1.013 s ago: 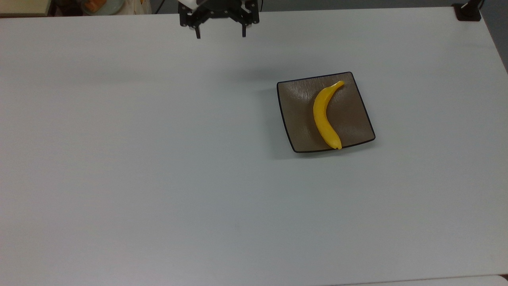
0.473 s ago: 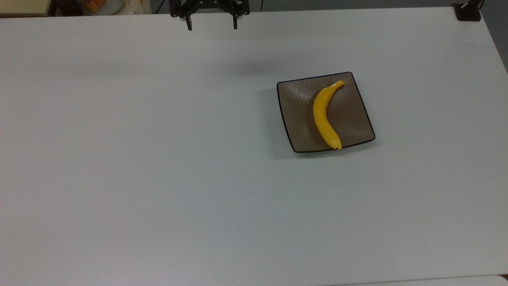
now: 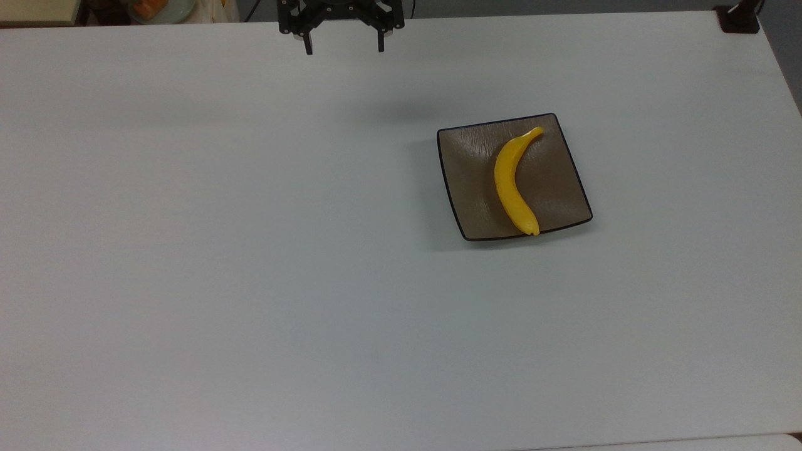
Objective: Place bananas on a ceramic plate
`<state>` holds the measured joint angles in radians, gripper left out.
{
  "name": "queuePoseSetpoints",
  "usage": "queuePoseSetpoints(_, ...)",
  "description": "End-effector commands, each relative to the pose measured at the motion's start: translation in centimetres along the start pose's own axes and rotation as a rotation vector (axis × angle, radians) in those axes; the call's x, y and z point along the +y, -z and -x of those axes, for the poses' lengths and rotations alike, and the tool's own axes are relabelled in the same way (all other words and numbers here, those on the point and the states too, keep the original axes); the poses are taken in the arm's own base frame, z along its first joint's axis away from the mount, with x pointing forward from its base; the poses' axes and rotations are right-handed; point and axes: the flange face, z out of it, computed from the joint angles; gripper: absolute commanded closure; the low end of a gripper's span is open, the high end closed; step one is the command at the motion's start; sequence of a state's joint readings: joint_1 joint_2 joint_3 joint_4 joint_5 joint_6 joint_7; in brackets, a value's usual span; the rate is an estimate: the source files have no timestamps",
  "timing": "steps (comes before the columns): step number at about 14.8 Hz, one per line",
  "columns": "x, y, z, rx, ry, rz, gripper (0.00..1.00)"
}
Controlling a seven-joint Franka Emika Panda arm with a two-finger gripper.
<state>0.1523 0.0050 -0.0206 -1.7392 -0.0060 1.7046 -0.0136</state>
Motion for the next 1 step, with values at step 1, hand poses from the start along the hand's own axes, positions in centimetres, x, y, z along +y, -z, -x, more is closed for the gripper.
queuePoseSetpoints(1,-0.29,-0.04,0.59,0.017,-0.017,-0.021,0.0)
